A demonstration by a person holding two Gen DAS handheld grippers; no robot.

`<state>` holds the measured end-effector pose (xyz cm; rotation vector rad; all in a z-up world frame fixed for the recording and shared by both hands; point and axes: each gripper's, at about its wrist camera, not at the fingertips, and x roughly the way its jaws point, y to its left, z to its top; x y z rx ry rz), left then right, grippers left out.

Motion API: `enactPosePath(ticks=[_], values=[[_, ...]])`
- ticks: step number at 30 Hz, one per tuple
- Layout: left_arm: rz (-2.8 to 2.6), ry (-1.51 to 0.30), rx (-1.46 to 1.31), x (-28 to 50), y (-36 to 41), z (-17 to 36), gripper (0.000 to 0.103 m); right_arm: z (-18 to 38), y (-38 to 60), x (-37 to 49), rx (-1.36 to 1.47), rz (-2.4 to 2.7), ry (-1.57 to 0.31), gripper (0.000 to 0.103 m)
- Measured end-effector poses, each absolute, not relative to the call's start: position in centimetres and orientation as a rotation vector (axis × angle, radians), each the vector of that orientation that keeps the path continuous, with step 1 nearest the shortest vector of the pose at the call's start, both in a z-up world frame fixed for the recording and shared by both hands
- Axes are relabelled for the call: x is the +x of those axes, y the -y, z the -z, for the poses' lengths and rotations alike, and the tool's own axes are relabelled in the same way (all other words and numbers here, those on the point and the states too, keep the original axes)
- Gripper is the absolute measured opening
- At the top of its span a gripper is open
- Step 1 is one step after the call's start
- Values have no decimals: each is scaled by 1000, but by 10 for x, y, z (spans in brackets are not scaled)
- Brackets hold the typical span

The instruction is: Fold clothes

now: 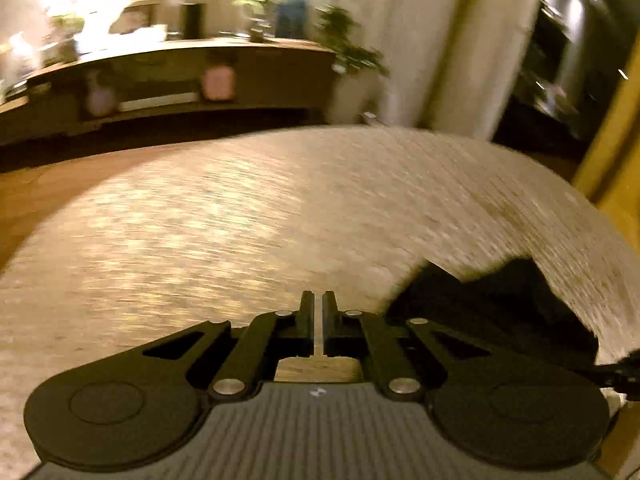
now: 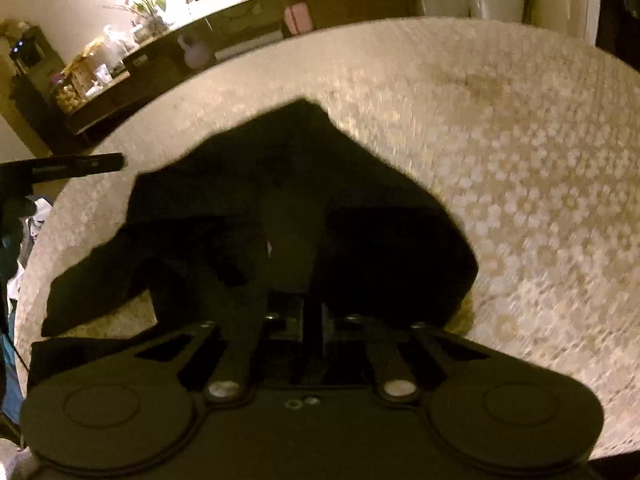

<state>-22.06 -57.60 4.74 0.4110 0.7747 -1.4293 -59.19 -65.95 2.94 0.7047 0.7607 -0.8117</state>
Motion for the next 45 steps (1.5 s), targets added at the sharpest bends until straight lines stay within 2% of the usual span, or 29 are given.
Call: enactPosePath(ticks=[3, 6, 9, 11, 12, 14, 23, 26, 27, 29, 32, 38, 45], values=[[1474, -820, 396, -200, 564, -53, 2, -42, 662, -602, 668, 826, -752, 103], [1569, -801, 481, -223, 565, -49, 6, -45, 666, -608, 659, 852, -761, 103], [1645, -763, 536, -249, 572, -45, 31, -42, 664, -613, 680, 848, -759, 103], [1690, -731, 563, -267, 578, -42, 69, -40, 660, -617, 684, 843, -759, 103], [1712, -715, 576, -276, 582, -41, 72, -39, 659, -619, 689, 841, -758, 103], [1756, -683, 602, -294, 588, -38, 72, -37, 659, -623, 708, 837, -756, 103], [1861, -802, 696, -314, 630, -16, 72, -37, 660, -622, 815, 841, -774, 103], [1863, -814, 714, -318, 634, -9, 69, -33, 659, -616, 851, 837, -773, 103], [1857, -814, 721, -319, 634, -7, 64, -31, 659, -613, 853, 841, -780, 103], [1841, -813, 748, -322, 634, -3, 27, -23, 662, -606, 855, 865, -801, 103], [1831, -790, 779, -327, 630, 2, 13, -13, 666, -603, 875, 899, -790, 103], [1755, -716, 773, -325, 623, -3, 3, -11, 669, -615, 859, 900, -755, 103], [1684, -721, 736, -299, 615, -16, 1, -39, 668, -635, 768, 933, -747, 103]])
